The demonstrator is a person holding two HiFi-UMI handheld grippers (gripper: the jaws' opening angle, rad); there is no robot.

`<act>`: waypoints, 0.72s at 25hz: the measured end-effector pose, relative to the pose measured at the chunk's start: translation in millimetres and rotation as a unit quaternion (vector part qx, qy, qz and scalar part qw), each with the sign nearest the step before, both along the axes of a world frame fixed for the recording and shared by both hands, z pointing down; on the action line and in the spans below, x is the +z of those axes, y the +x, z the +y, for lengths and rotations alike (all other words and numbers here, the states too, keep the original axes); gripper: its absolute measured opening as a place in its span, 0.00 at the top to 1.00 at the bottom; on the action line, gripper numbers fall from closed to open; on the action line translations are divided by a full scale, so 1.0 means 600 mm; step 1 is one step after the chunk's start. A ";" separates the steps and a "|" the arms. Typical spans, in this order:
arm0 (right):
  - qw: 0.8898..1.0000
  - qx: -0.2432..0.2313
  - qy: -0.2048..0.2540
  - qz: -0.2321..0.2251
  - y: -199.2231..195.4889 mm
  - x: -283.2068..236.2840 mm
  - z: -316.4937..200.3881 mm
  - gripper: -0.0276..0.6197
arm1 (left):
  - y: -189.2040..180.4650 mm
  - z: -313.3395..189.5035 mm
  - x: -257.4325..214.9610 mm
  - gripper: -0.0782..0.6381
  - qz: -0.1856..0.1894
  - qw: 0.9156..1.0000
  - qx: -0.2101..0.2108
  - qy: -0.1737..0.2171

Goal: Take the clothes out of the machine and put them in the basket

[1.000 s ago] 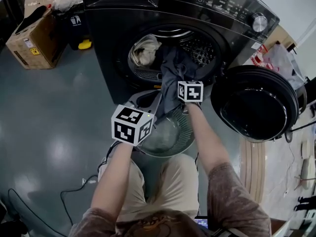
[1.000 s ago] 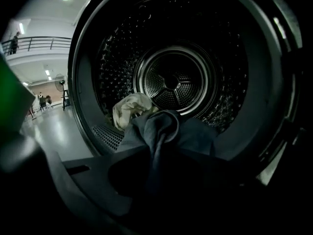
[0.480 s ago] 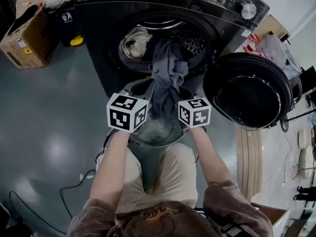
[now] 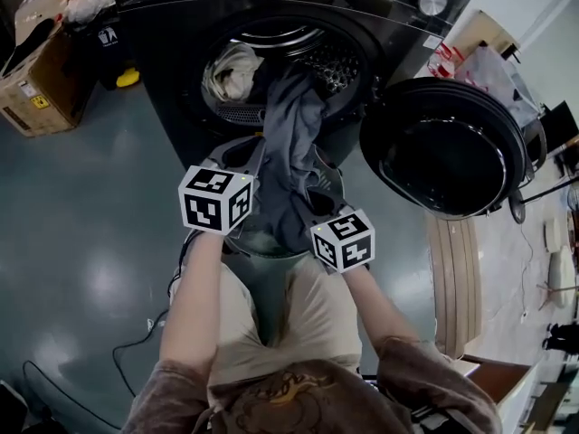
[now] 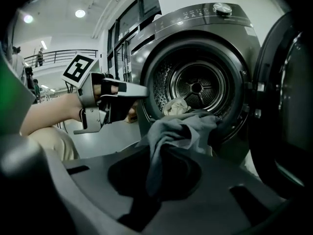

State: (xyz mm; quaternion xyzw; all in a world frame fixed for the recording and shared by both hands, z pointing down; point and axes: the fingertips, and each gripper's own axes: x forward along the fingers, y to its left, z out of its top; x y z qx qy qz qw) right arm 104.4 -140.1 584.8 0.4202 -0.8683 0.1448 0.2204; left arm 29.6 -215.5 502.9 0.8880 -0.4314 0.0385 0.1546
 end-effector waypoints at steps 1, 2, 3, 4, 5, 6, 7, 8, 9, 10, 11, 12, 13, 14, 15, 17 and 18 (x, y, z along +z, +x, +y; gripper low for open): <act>1.000 0.006 0.002 0.004 0.005 0.002 -0.003 0.90 | 0.000 0.001 0.000 0.88 0.001 1.000 0.000 -0.001; 1.000 0.014 0.004 0.012 0.010 0.005 -0.006 0.88 | 0.001 0.002 0.001 0.88 0.001 1.000 0.001 -0.001; 0.999 0.022 0.007 0.023 0.016 0.009 -0.010 0.82 | 0.001 0.003 0.003 0.88 0.001 1.000 0.001 -0.002; 0.999 0.031 0.009 0.036 0.022 0.013 -0.014 0.71 | 0.002 0.004 0.004 0.88 0.000 1.000 0.002 -0.003; 0.998 0.042 0.010 0.049 0.029 0.016 -0.017 0.63 | 0.002 0.005 0.004 0.88 0.000 1.000 0.002 -0.003; 0.997 0.053 0.011 0.059 0.037 0.019 -0.021 0.58 | 0.002 0.005 0.003 0.88 0.000 1.000 0.002 -0.002; 0.996 0.064 0.012 0.065 0.046 0.020 -0.025 0.55 | 0.002 0.005 0.001 0.88 0.002 1.000 0.002 -0.002; 0.995 0.075 0.015 0.066 0.053 0.019 -0.030 0.53 | 0.002 0.005 -0.001 0.88 0.005 1.000 0.002 -0.001; 0.994 0.083 0.018 0.063 0.057 0.016 -0.037 0.53 | 0.003 0.004 -0.003 0.88 0.007 1.000 0.003 0.001; 0.994 0.088 0.021 0.059 0.060 0.014 -0.046 0.52 | 0.002 0.004 -0.005 0.88 0.009 1.000 0.003 0.002; 0.994 0.089 0.025 0.056 0.060 0.012 -0.057 0.50 | 0.002 0.003 -0.006 0.88 0.011 1.000 0.003 0.002; 0.994 0.089 0.028 0.055 0.058 0.012 -0.071 0.48 | 0.001 0.002 -0.007 0.88 0.012 1.000 0.002 0.003; 0.994 0.088 0.030 0.054 0.056 0.013 -0.087 0.47 | 0.000 0.001 -0.008 0.88 0.015 1.000 0.001 0.003; 0.994 0.086 0.032 0.053 0.053 0.016 -0.105 0.45 | 0.000 0.001 -0.009 0.88 0.017 1.000 0.001 0.002; 0.995 0.082 0.033 0.052 0.049 0.018 -0.124 0.45 | 0.001 0.001 -0.009 0.88 0.018 1.000 0.002 0.002; 0.995 0.077 0.032 0.051 0.043 0.025 -0.166 0.44 | 0.003 0.002 -0.010 0.88 0.020 1.000 0.005 0.000; 0.995 0.078 0.032 0.052 0.041 0.029 -0.189 0.44 | 0.005 0.003 -0.011 0.88 0.020 1.000 0.007 0.000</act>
